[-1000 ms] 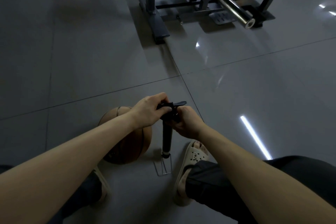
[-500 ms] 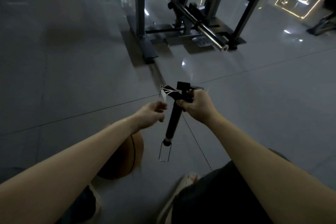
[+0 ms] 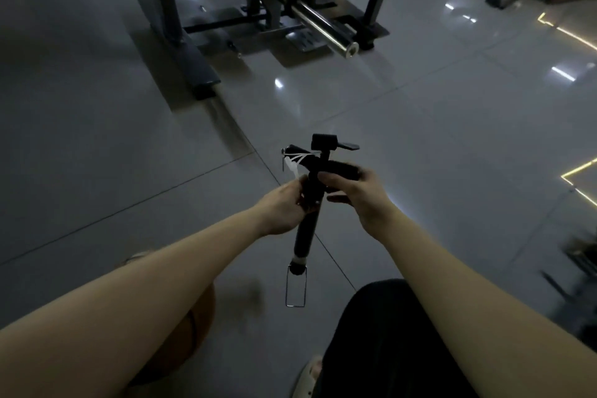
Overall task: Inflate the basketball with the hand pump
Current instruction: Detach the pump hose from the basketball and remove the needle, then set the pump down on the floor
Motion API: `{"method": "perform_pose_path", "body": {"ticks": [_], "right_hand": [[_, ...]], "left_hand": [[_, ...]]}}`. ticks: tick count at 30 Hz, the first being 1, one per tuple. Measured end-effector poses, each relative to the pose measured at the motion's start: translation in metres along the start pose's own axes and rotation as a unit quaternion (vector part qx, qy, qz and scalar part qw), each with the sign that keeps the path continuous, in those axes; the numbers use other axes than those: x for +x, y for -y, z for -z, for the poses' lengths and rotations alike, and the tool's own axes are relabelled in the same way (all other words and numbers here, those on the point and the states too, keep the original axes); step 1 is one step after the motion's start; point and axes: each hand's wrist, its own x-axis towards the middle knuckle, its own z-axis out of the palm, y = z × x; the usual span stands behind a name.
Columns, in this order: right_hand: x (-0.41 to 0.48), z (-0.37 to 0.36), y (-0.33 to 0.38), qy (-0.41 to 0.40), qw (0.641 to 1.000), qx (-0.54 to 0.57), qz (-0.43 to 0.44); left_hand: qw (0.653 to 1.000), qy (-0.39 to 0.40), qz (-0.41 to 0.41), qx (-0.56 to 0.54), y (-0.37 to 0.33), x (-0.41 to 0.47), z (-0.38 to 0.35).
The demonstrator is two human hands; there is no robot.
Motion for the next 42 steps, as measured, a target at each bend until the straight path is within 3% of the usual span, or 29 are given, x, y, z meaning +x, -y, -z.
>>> {"method": "perform_pose_path", "body": {"ticks": [5, 10, 12, 17, 25, 32, 35, 37, 42], "right_hand": [[0.027, 0.045, -0.054, 0.026, 0.992, -0.015, -0.120], [0.011, 0.090, -0.137, -0.041, 0.981, -0.053, -0.184], [-0.001, 0.096, -0.177, -0.102, 0.973, -0.089, -0.184], [-0.031, 0.113, -0.264, -0.215, 0.937, -0.026, -0.275], [-0.063, 0.144, -0.351, -0.360, 0.834, 0.035, -0.417], [-0.062, 0.137, -0.363, -0.319, 0.828, -0.125, -0.443], [-0.057, 0.142, -0.362, -0.299, 0.823, -0.138, -0.463], [-0.054, 0.140, -0.352, -0.272, 0.815, -0.139, -0.491], [-0.044, 0.111, -0.277, -0.217, 0.782, -0.303, -0.500]], "left_hand": [[0.995, 0.051, -0.020, -0.088, -0.019, 0.074, -0.035], [0.958, 0.119, 0.062, -0.252, -0.046, 0.128, -0.098], [0.950, 0.146, 0.083, -0.264, -0.049, 0.138, -0.132], [0.916, 0.301, 0.163, -0.207, -0.039, 0.121, -0.248], [0.869, 0.386, 0.221, -0.219, -0.029, 0.082, -0.336], [0.844, 0.384, 0.281, -0.250, -0.001, 0.089, -0.357], [0.846, 0.380, 0.273, -0.255, 0.010, 0.091, -0.354], [0.870, 0.365, 0.245, -0.223, 0.016, 0.092, -0.334], [0.923, 0.275, 0.203, -0.176, 0.046, 0.070, -0.220]]}}
